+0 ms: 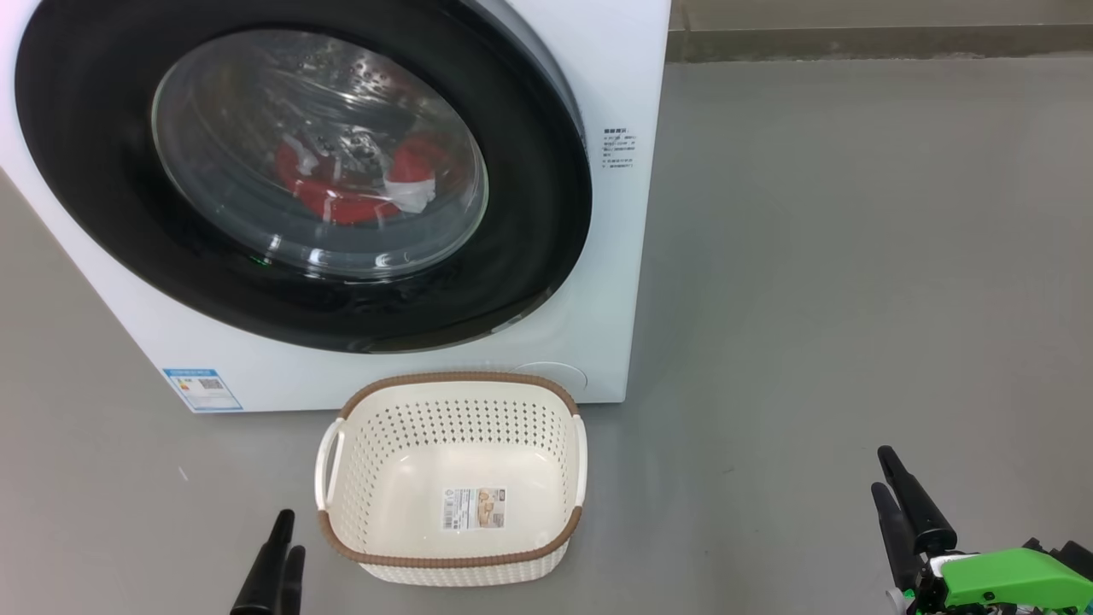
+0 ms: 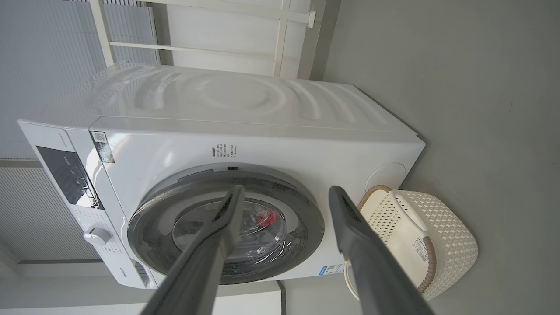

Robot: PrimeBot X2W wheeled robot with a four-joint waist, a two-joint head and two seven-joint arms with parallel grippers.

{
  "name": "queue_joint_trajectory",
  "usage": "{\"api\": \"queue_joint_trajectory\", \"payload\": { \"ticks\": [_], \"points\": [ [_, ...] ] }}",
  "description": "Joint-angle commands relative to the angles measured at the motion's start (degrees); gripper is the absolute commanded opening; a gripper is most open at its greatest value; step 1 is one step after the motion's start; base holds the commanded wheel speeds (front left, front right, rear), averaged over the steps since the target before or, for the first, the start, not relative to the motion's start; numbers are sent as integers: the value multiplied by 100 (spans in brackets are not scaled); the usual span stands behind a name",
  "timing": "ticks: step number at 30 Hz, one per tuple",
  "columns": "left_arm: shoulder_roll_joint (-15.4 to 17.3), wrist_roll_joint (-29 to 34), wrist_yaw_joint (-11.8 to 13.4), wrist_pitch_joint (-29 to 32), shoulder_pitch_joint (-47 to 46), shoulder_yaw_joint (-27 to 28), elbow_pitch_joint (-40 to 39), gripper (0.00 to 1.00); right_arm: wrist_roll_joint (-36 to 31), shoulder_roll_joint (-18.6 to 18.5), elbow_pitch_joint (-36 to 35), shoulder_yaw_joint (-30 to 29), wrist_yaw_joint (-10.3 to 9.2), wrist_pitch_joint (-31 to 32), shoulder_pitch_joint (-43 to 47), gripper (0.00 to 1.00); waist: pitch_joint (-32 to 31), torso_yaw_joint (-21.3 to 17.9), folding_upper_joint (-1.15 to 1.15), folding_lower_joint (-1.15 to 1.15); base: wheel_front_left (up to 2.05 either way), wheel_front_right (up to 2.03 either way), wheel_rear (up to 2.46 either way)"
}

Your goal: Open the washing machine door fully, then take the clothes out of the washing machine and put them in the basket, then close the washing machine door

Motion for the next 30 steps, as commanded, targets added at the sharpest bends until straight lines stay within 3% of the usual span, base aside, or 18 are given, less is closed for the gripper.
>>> {"api": "queue_joint_trajectory", "payload": {
  "ticks": [1, 9, 10, 12, 30],
  "points": [
    [108, 107, -5, -50, -104, 0, -185, 100, -99, -92, -170, 28, 1, -54, -124, 100, 5, 3, 0, 1, 0, 0, 0],
    [124, 695, -8, -182, -67, 11, -280, 100, -584, -90, -233, 62, 2, -184, -92, 100, 14, 21, 0, -2, 0, 0, 0],
    [121, 1306, -10, -297, -35, -1, -388, 100, -1102, -89, -293, 137, 2, -298, -60, 100, 30, 36, 0, -2, 0, 0, 0],
    [129, 1743, -12, -379, -15, -17, -460, 100, -1515, -95, -295, 222, 2, -379, -38, 100, 39, 41, 0, -2, 0, 0, 0],
    [176, 3134, -18, -657, 50, -93, -676, 100, -2806, -106, -399, 354, 3, -655, 29, 100, 73, 60, 0, -2, 0, 0, 0]
  ]
}}
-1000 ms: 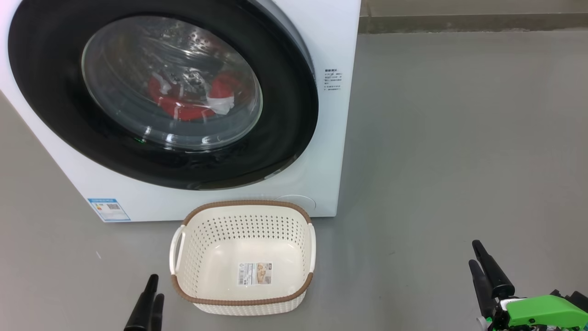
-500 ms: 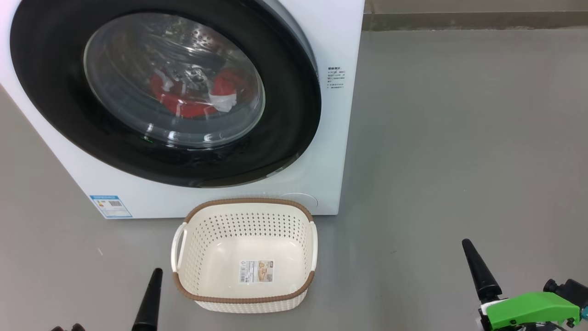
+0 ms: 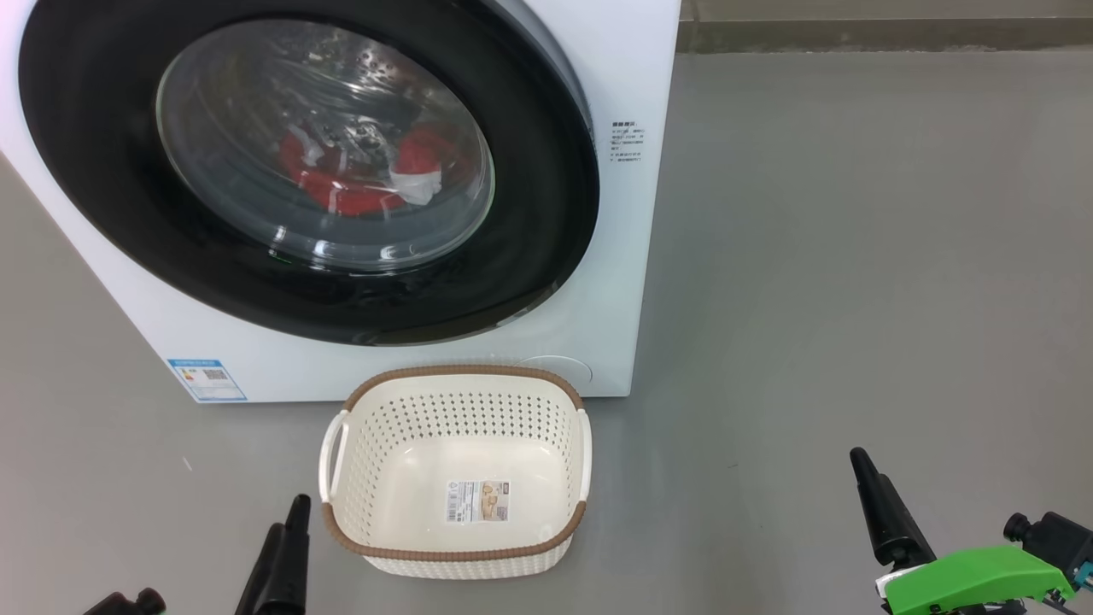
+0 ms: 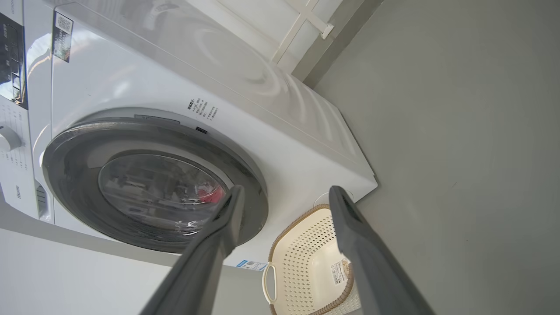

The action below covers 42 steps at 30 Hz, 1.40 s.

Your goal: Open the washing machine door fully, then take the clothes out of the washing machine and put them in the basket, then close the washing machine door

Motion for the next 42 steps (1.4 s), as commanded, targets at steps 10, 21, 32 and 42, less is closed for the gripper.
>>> {"api": "queue_joint_trajectory", "payload": {
  "ticks": [10, 21, 32, 42],
  "points": [
    [120, 879, -22, -219, 14, 44, -304, 100, -907, -79, -265, 36, 3, -217, 23, 100, -20, -13, 0, 0, 0, 0, 0],
    [137, 1688, -26, -398, 52, 24, -413, 100, -1634, -81, -363, 69, 4, -395, 119, 100, -4, -10, 0, 0, 0, 0, 0],
    [180, 2452, -30, -579, 88, -7, -506, 100, -2238, -83, -451, 78, 4, -574, 211, 100, 22, -2, 0, 0, 0, 0, 0],
    [212, 3046, -34, -726, 101, -31, -553, 100, -2757, -86, -542, 96, 4, -720, 251, 100, 67, 1, 0, -1, 0, 0, 0]
  ]
}}
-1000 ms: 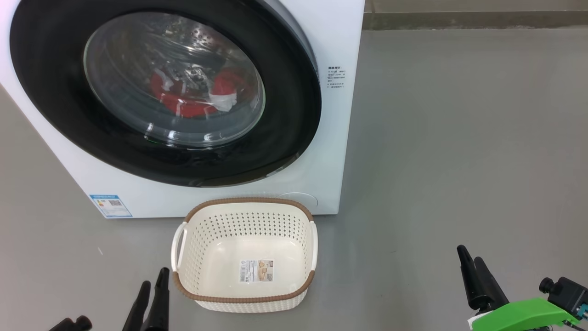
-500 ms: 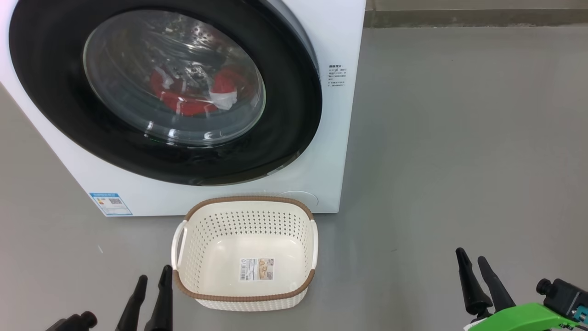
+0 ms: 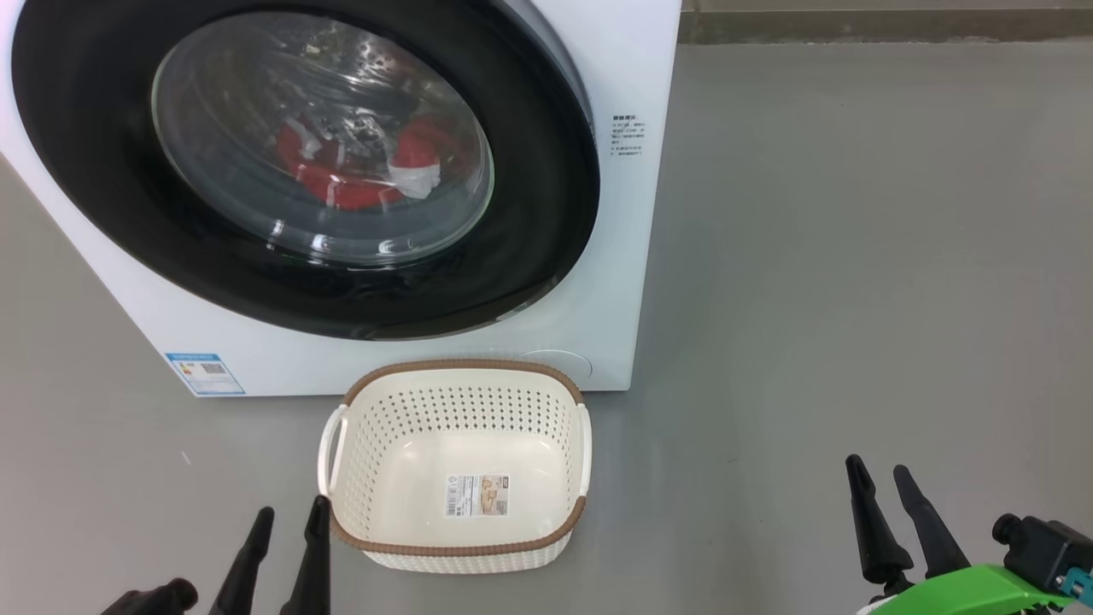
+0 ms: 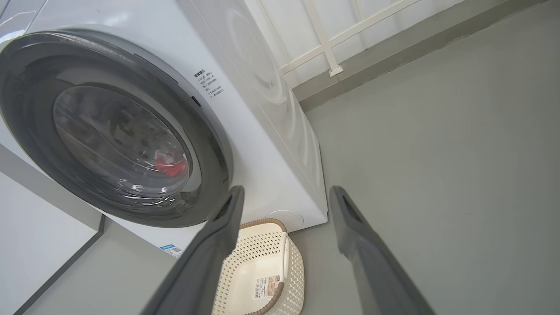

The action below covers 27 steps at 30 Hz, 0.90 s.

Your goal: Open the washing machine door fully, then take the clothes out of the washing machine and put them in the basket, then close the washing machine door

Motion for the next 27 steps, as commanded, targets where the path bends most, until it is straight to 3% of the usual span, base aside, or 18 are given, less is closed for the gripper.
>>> {"api": "queue_joint_trajectory", "payload": {
  "ticks": [1, 27],
  "points": [
    [108, 238, -28, -96, -80, 101, -193, 100, -198, -81, -190, 104, 3, -97, -8, 100, 7, 4, 0, 0, 0, 0, 0],
    [201, 1755, -37, -521, -13, 8, -175, 100, -1591, -97, -423, -38, 4, -519, 241, 100, 82, 7, 0, 0, 0, 0, 0]
  ]
}}
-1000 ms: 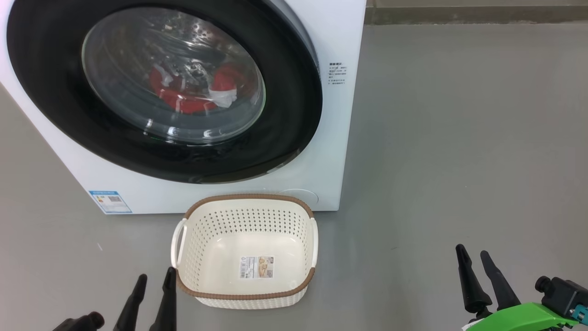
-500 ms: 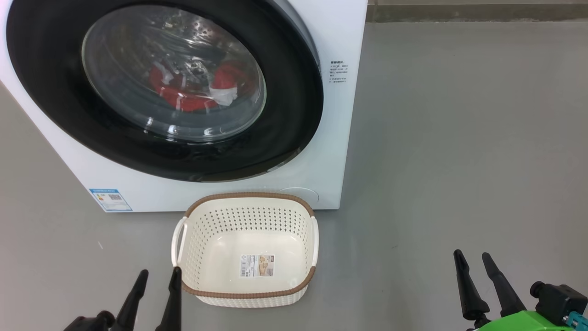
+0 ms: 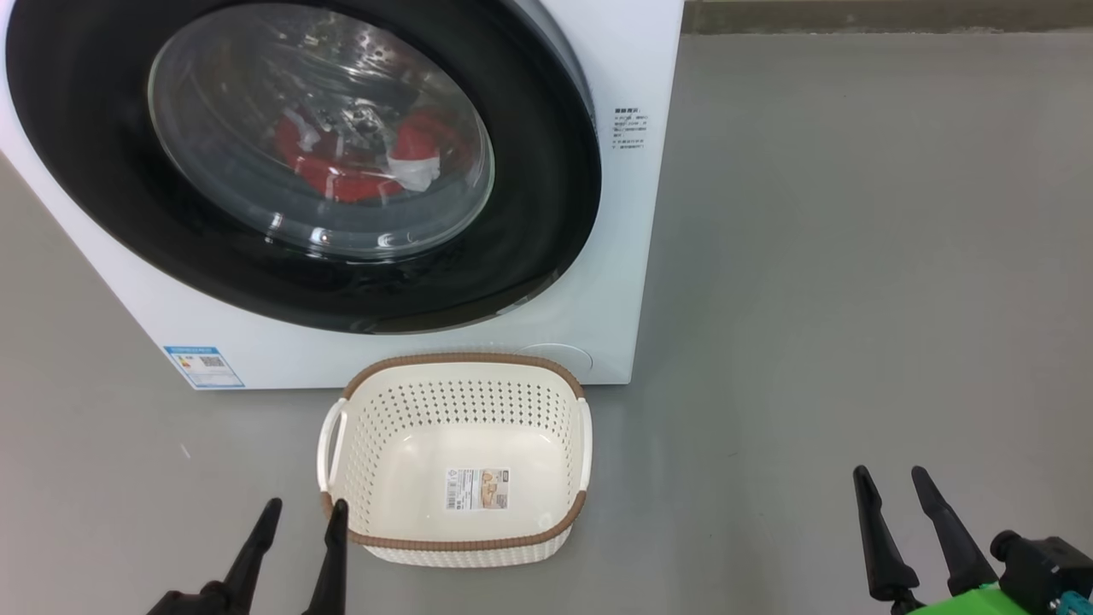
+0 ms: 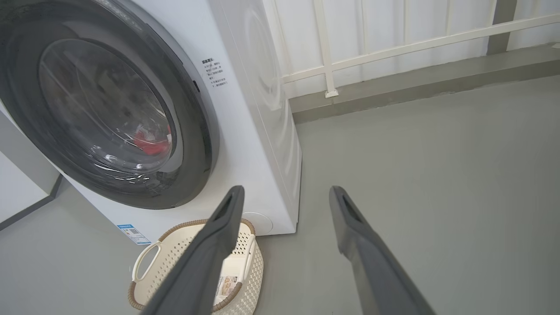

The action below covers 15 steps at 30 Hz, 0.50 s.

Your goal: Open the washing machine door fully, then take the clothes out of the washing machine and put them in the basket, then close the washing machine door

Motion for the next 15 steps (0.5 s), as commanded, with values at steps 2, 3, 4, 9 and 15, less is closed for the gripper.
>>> {"api": "queue_joint_trajectory", "payload": {
  "ticks": [2, 3, 4, 9, 15],
  "points": [
    [112, 203, -30, -107, -42, 143, -96, 100, -185, -95, -183, 83, 4, -101, -17, 100, 10, 0, 0, 0, 0, 0, 0],
    [114, 228, -31, -123, -42, 138, -83, 100, -220, -96, -190, 74, 4, -117, -9, 100, 12, 0, 0, 0, 0, 0, 0],
    [121, 256, -31, -139, -43, 131, -74, 100, -253, -96, -201, 63, 4, -133, -1, 100, 14, 0, 0, 0, 0, 0, 0],
    [159, 504, -33, -221, -22, 104, -45, 100, -481, -100, -252, 43, 5, -214, 63, 100, 17, -2, 0, 0, 0, 0, 0],
    [155, 461, -33, -222, -4, 98, -36, 100, -461, -100, -261, 31, 5, -215, 89, 100, 15, -10, 0, 0, 0, 0, 0]
  ]
}}
